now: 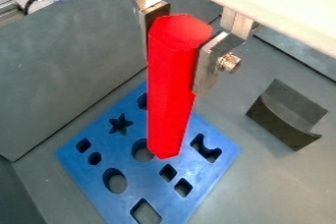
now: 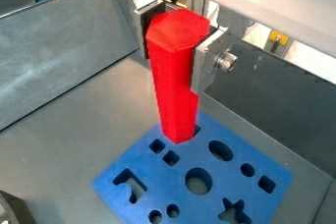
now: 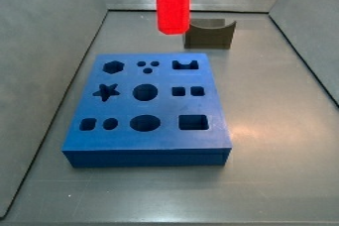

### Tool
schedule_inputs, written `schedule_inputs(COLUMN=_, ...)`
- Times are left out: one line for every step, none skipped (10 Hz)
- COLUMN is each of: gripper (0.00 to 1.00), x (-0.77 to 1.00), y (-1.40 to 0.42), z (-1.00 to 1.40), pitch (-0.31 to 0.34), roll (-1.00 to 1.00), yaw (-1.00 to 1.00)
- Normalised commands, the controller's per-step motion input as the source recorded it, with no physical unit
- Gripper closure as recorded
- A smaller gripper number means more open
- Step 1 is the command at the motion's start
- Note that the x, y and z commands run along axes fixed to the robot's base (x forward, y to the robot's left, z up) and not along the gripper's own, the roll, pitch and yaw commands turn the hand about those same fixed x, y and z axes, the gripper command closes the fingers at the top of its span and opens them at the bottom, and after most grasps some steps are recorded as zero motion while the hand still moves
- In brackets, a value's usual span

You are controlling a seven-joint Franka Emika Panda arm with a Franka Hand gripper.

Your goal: Insert the hexagon object.

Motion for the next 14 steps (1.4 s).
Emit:
schedule_inputs(gripper=1.0, x=-0.1, y=0.15, z=-0.34, pitch=0.0, roll=0.1, yaw=-0.14)
schedule_inputs(gripper=1.0, x=-0.19, y=0.22, z=-0.43, pitch=0.0, roll=0.16, yaw=-0.38)
schedule_inputs(gripper=1.0, x=-0.49, y=0.19, z=-0.43, pitch=-0.057, roll=0.23, yaw=-0.53)
schedule_inputs(gripper=1.0, x=-0.57, y=0.19, z=-0.36, pitch=-0.086, roll=0.28, yaw=-0.48)
schedule_inputs(gripper=1.0, x=-0.57, y=0.18, z=-0.35, pitch=-0.076, roll=0.32, yaw=-0.45)
schedule_inputs(gripper=1.0, x=-0.55, y=0.2, z=-0.41, pitch=-0.06, roll=0.29, yaw=-0.47)
schedule_inputs(gripper=1.0, x=-0.53, y=0.22, z=-0.47, pitch=-0.046, roll=0.25, yaw=-0.48)
schedule_inputs(gripper=1.0, x=-0.51, y=0.25, z=-0.54, pitch=-0.029, roll=0.2, yaw=-0.51)
schedule_inputs(gripper=1.0, x=-0.51, y=0.31, z=-0.59, pitch=-0.046, roll=0.15, yaw=-0.51)
schedule_inputs(gripper=1.0, x=-0.5, y=0.39, z=-0.65, pitch=-0.047, roll=0.06, yaw=-0.52)
schedule_inputs(gripper=1.0, x=-0.47, y=0.35, z=-0.65, pitch=-0.063, roll=0.01, yaw=-0.62)
schedule_inputs(gripper=1.0, x=-0.3, y=0.3, z=-0.32, pitch=0.0, roll=0.0, yaw=-0.53)
schedule_inputs(gripper=1.0, x=-0.1, y=0.03, z=-0.17, pitch=0.0, roll=0.0, yaw=-0.12)
schedule_inputs(gripper=1.0, x=-0.05, y=0.0, z=-0.04, pitch=0.0, roll=0.0, yaw=-0.07)
